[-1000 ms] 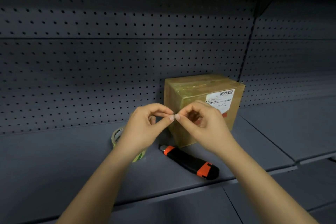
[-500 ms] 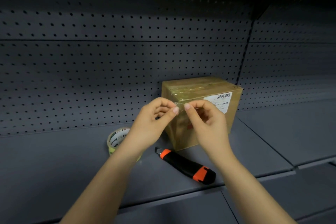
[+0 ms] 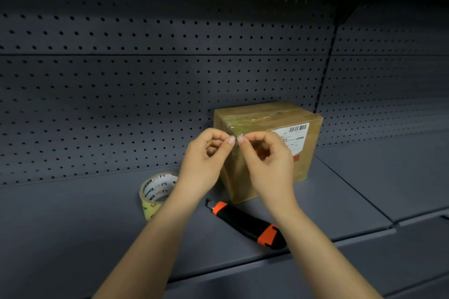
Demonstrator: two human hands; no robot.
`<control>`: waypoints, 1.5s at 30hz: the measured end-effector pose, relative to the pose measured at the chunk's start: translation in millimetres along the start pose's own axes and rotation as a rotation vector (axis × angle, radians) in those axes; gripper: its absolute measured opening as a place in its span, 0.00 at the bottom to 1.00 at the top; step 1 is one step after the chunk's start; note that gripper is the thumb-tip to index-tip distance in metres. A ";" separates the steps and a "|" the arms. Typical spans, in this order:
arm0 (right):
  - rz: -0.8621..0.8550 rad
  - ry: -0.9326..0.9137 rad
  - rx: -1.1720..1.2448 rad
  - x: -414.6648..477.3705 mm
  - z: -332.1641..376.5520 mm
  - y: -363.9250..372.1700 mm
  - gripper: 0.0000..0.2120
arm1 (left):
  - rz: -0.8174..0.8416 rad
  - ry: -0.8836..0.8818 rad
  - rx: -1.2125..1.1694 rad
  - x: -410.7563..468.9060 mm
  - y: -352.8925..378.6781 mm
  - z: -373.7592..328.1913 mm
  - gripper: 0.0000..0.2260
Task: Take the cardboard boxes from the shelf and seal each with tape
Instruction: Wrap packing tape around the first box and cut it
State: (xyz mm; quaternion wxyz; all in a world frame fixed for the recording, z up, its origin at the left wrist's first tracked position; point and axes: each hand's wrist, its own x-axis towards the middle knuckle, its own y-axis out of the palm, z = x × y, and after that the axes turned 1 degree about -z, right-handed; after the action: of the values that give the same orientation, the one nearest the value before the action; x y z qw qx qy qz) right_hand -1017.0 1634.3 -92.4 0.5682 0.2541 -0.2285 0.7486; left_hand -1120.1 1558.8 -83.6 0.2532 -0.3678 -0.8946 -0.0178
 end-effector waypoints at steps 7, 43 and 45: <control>-0.040 -0.070 -0.055 -6.5 0.9 1.4 0.02 | -0.059 0.047 0.005 -3.2 3.3 6.5 0.04; 0.363 -0.288 -0.076 64.4 -31.7 -28.8 0.04 | 0.193 0.259 0.197 47.1 -10.2 33.7 0.26; 0.401 -0.309 -0.053 67.5 -32.9 -37.3 0.04 | 0.273 0.348 0.222 54.7 -9.3 29.0 0.18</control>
State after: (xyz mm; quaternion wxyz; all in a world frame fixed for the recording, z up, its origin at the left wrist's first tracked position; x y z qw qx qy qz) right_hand -1000.1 1713.9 -72.5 0.3729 0.3000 -0.3783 0.7923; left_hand -1172.0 1593.9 -81.9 0.4424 -0.4467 -0.7759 0.0521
